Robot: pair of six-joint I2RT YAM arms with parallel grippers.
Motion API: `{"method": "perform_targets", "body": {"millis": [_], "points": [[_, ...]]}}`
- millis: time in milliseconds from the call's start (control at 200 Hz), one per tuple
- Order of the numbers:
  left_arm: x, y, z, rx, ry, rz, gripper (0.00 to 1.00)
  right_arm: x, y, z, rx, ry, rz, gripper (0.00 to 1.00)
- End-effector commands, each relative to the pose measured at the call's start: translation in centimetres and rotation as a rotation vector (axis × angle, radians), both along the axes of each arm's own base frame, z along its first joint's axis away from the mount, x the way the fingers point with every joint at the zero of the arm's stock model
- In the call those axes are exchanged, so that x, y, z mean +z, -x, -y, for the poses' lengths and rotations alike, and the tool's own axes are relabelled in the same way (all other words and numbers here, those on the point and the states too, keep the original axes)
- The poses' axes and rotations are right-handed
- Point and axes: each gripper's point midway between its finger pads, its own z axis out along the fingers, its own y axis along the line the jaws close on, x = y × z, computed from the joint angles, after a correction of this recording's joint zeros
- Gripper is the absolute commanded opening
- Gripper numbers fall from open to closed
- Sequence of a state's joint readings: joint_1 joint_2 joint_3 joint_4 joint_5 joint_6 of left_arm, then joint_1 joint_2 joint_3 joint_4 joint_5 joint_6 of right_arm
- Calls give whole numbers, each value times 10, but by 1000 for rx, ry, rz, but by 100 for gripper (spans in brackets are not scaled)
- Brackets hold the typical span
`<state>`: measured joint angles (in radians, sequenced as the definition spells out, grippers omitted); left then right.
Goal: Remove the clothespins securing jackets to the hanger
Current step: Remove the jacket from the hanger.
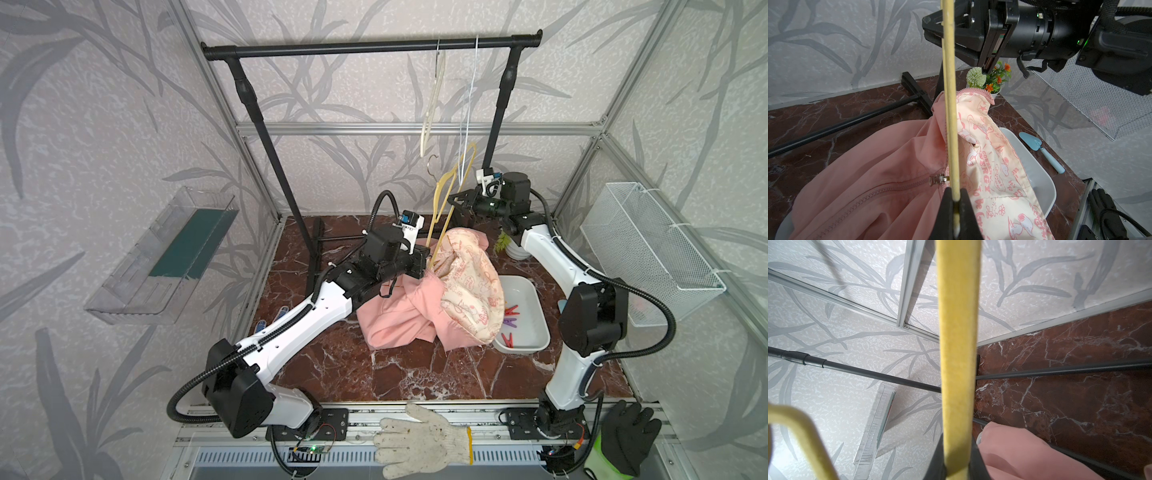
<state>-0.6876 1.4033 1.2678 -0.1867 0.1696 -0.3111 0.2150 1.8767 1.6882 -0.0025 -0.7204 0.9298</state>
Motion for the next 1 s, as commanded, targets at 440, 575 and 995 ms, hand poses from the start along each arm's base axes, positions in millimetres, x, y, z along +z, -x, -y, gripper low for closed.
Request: {"method": "perform_targets", "body": {"millis": [440,575,995], "points": [[34,-6,-50,190,87,96,0,5,4,-10,53,50,54,75],[37,-10,-65,254,107,101,0,-1,9,-12,68,66,53,90],[73,-23,-98,384,153,182,0,-11,23,-20,122,140,69,98]]}}
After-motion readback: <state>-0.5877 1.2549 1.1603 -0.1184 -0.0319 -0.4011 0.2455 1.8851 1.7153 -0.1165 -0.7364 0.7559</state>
